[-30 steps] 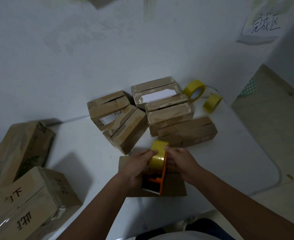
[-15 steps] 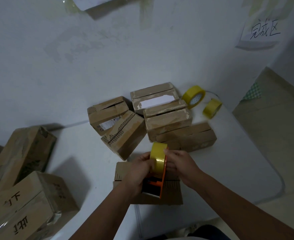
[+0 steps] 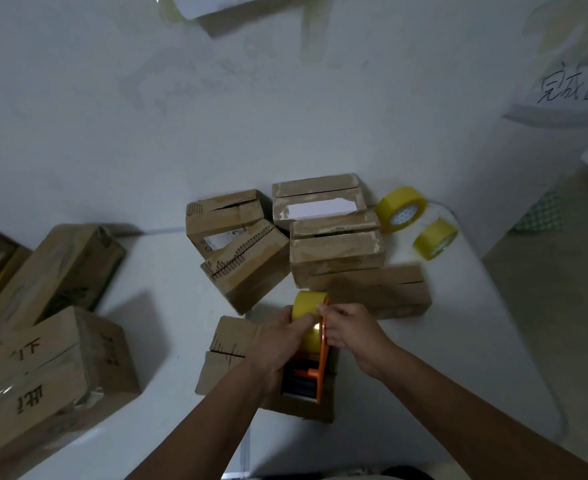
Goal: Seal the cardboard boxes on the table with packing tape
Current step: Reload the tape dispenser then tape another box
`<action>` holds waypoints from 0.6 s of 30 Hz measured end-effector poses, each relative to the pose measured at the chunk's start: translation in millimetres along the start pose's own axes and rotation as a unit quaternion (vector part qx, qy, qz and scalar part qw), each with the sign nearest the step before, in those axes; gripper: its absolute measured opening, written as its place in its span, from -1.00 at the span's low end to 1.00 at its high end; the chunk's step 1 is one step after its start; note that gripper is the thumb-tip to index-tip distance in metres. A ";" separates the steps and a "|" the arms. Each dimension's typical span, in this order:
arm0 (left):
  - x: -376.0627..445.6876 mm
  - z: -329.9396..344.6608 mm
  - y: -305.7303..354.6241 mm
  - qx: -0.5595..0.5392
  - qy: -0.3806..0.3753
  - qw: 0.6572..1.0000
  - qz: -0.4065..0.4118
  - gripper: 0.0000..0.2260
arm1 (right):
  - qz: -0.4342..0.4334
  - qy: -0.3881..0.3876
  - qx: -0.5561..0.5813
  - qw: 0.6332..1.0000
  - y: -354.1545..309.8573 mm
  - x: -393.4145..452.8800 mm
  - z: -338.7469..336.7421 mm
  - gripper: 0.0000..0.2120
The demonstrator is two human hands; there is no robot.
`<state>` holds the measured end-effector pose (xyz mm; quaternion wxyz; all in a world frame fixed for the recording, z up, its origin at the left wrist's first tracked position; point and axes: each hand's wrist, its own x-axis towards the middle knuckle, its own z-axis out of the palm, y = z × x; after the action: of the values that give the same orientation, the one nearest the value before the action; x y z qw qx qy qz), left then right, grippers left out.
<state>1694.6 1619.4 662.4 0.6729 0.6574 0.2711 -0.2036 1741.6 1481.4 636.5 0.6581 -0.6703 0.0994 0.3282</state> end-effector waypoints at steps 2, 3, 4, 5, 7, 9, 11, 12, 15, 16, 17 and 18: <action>1.7 5.2 -1.8 -0.010 0.009 1.000 -0.004 -0.52 | 0.001 -0.014 -0.003 1.000 -1.1 0.6 -5.0 -0.73; 1.0 8.0 -2.2 -0.010 0.011 1.000 -0.005 -0.48 | 0.002 -0.021 -0.004 1.000 -1.1 1.1 -7.4 -0.72; -0.3 11.0 -2.0 -0.008 0.013 1.000 -0.001 -0.48 | 0.002 -0.028 -0.004 1.000 -1.2 0.9 -9.6 -0.71; -0.5 13.3 -2.8 -0.006 0.017 1.000 0.003 -0.51 | 0.002 -0.036 -0.002 0.999 -1.2 0.4 -11.5 -0.70; -0.2 17.3 -3.5 -0.023 0.020 1.000 0.004 -0.60 | 0.005 -0.049 -0.001 0.999 -0.6 -0.2 -15.3 -0.72; -0.5 20.7 -3.6 -0.039 0.016 0.999 0.004 -0.70 | 0.004 -0.056 -0.004 0.998 0.5 0.0 -18.3 -0.72; -1.9 22.1 -4.2 -0.030 0.014 0.999 0.004 -0.71 | 0.006 -0.058 -0.006 0.998 2.2 1.5 -19.8 -0.71; -1.7 21.3 -5.4 -0.015 0.015 1.000 0.006 -0.70 | 0.006 -0.057 -0.007 0.998 2.7 2.5 -20.2 -0.70; -3.9 12.5 -3.1 0.026 0.002 1.000 0.003 -0.67 | 0.007 -0.065 -0.020 0.998 -1.0 4.2 -19.7 -0.69; -4.9 7.0 -0.3 0.029 -0.014 0.999 -0.005 -0.66 | 0.012 -0.067 -0.018 0.998 -3.0 4.7 -19.3 -0.68; -5.6 0.3 2.6 0.036 -0.033 0.999 -0.012 -0.66 | 0.020 -0.067 -0.015 0.997 -5.7 5.0 -19.2 -0.66; -6.2 -7.5 5.3 0.053 -0.049 0.997 -0.014 -0.65 | 0.031 -0.066 -0.012 0.997 -8.6 5.6 -18.9 -0.65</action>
<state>1692.5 1626.6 670.5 0.6468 0.6774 0.2357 -0.2595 1756.7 1466.2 638.8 0.6449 -0.6517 0.0724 0.3927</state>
